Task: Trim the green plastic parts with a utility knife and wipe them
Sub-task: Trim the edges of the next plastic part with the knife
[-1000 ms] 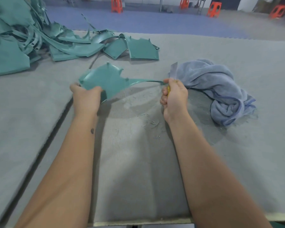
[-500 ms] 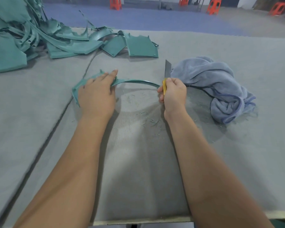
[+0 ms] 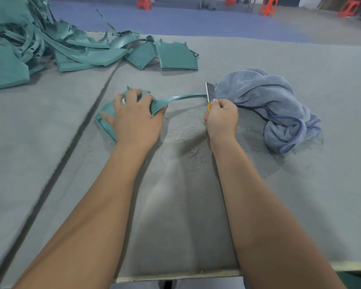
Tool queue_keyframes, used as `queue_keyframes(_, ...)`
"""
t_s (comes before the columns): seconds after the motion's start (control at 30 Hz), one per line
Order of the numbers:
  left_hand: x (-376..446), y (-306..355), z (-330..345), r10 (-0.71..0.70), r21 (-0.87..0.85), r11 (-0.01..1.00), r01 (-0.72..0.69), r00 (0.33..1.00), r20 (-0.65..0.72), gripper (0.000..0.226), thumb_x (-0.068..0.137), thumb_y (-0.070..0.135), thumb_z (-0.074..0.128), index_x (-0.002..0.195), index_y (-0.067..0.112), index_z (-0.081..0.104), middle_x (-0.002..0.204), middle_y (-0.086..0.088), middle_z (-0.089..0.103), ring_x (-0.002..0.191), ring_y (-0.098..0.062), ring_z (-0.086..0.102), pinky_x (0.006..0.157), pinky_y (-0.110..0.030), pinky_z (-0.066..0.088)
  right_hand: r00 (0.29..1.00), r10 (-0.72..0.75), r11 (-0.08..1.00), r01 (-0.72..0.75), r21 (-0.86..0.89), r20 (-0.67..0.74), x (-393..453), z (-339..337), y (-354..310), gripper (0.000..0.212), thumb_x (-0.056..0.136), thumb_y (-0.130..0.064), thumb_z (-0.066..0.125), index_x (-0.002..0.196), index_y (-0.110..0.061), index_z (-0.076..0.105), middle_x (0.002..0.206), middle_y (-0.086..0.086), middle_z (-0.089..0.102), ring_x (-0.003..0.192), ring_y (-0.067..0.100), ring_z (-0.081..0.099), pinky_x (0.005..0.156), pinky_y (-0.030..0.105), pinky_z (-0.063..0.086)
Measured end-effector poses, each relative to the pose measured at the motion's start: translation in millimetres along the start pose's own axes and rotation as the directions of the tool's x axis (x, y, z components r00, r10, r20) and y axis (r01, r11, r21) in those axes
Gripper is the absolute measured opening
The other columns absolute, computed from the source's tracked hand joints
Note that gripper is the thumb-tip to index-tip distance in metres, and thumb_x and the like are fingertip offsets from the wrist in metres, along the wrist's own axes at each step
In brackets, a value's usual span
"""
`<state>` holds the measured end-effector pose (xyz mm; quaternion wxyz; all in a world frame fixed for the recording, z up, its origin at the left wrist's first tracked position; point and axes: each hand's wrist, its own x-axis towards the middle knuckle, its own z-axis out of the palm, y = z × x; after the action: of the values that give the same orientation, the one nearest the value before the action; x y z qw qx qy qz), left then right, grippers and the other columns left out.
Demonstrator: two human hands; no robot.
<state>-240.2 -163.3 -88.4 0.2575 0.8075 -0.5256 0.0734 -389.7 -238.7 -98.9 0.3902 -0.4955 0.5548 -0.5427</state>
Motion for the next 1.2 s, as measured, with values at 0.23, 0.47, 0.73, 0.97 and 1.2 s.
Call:
queue_keyframes(0.23,1.3,1.1,6.8,-0.025,-0.097,0.995,0.025,1.0,0.002,0.04,0.096,0.051,0.046,0.117,0.019,0.057,0.137,0.0,0.04,0.135,-0.036,0.032,0.096,-0.071,0.03,0.996,0.046,0.998,-0.05,-0.045,-0.082,10.2,-3.6,4.1,0.042,0.098,-0.016,0.043,0.057,-0.017,0.031,0.056,-0.002,0.038,0.052,0.013,0.032,0.046,0.021,0.027)
queue_keyframes(0.47,1.1,0.2,7.6,-0.035,-0.116,0.993,0.028,0.998,-0.053,0.039,0.095,0.051,0.047,0.119,0.021,0.057,0.14,0.0,0.041,0.135,-0.035,0.036,0.099,-0.072,0.028,0.991,0.112,0.992,-0.108,0.061,-0.071,10.8,-1.0,1.8,0.043,0.097,-0.014,0.043,0.056,-0.019,0.029,0.057,0.003,0.037,0.061,0.021,0.034,0.06,0.034,0.029)
queue_keyframes(0.73,1.5,0.1,9.9,-0.015,-0.124,0.992,0.011,0.999,-0.03,0.037,0.093,0.056,0.047,0.114,0.029,0.061,0.14,0.006,0.044,0.139,-0.03,0.032,0.099,-0.079,0.002,0.998,0.015,1.0,-0.016,0.004,0.057,3.6,2.4,2.9,0.046,0.093,-0.014,0.047,0.052,-0.021,0.028,0.046,-0.009,0.03,0.053,0.016,0.026,0.055,0.031,0.022)
queue_keyframes(0.97,0.7,1.6,12.2,-0.01,-0.15,0.989,0.001,0.998,-0.056,0.036,0.092,0.056,0.049,0.113,0.03,0.062,0.141,0.008,0.044,0.139,-0.03,0.032,0.1,-0.079,0.001,0.995,0.033,0.997,-0.027,0.068,-0.093,2.9,0.4,0.4,0.047,0.095,-0.014,0.046,0.053,-0.022,0.028,0.05,-0.005,0.033,0.052,0.015,0.029,0.055,0.03,0.026)
queue_keyframes(1.2,1.5,1.0,13.4,-0.022,-0.167,0.986,0.009,0.997,-0.074,0.039,0.092,0.057,0.05,0.117,0.029,0.062,0.142,0.008,0.043,0.139,-0.029,0.032,0.102,-0.078,0.004,0.997,-0.048,0.997,0.045,-0.063,-0.053,-1.7,2.3,1.3,0.046,0.097,-0.017,0.045,0.054,-0.02,0.027,0.048,-0.006,0.031,0.048,0.012,0.027,0.049,0.028,0.023)
